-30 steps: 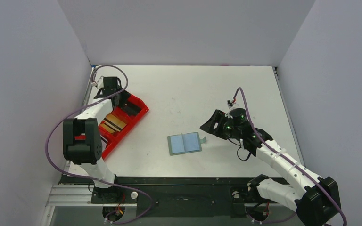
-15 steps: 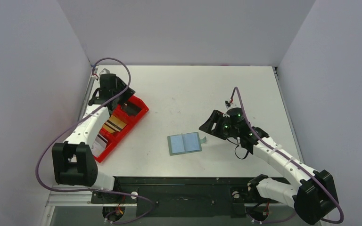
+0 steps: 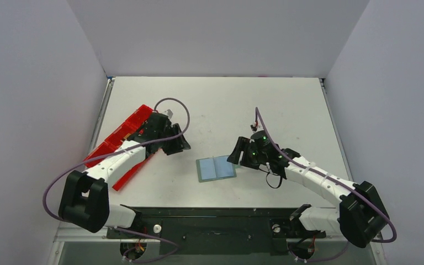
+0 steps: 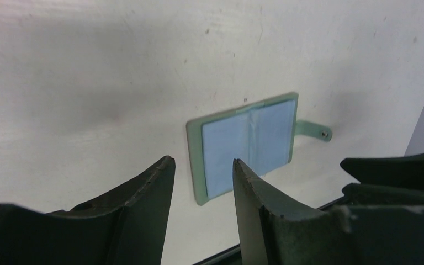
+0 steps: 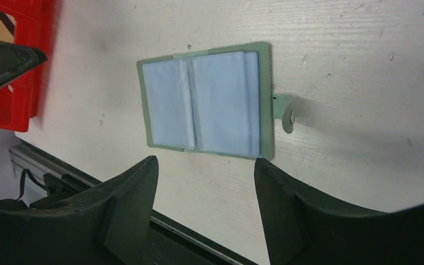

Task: Take the credit cards out of the card holder
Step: Place the credit card in the storage box, then close the card holder at the center of the board.

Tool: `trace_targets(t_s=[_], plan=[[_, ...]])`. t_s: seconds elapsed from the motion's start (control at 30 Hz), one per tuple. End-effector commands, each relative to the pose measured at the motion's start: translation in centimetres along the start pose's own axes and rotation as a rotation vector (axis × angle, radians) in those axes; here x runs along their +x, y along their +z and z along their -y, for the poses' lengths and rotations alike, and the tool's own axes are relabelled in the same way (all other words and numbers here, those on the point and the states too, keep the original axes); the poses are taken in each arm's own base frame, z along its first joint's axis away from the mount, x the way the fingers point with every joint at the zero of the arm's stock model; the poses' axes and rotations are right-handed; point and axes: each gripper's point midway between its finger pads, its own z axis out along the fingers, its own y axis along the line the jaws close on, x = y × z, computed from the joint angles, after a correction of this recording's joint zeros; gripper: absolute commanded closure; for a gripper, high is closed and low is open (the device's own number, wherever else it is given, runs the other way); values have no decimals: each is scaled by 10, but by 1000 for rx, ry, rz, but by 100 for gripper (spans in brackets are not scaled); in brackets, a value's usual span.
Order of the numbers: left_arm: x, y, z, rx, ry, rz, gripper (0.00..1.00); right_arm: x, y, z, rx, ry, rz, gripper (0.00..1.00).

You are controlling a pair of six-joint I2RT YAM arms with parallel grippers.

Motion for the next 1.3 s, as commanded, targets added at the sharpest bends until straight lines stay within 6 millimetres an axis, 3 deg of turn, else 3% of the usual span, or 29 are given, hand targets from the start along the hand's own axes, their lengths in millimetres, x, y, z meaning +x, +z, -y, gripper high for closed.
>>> trace_targets(t_s=[0.0, 0.1, 0.3, 0.7, 1.27], plan=[[32, 0, 12, 69, 60, -71, 59, -13, 6, -15, 3, -49, 52, 40], [56, 9, 11, 97, 65, -124, 59, -8, 15, -10, 33, -55, 34, 40], [82, 18, 9, 120, 72, -198, 59, -1, 30, 3, 93, -67, 14, 40], [101, 30, 11, 164, 65, -269, 59, 11, 51, 27, 193, -93, -16, 41], [126, 46, -10, 38, 108, -334, 59, 23, 66, 42, 245, -91, -45, 52]])
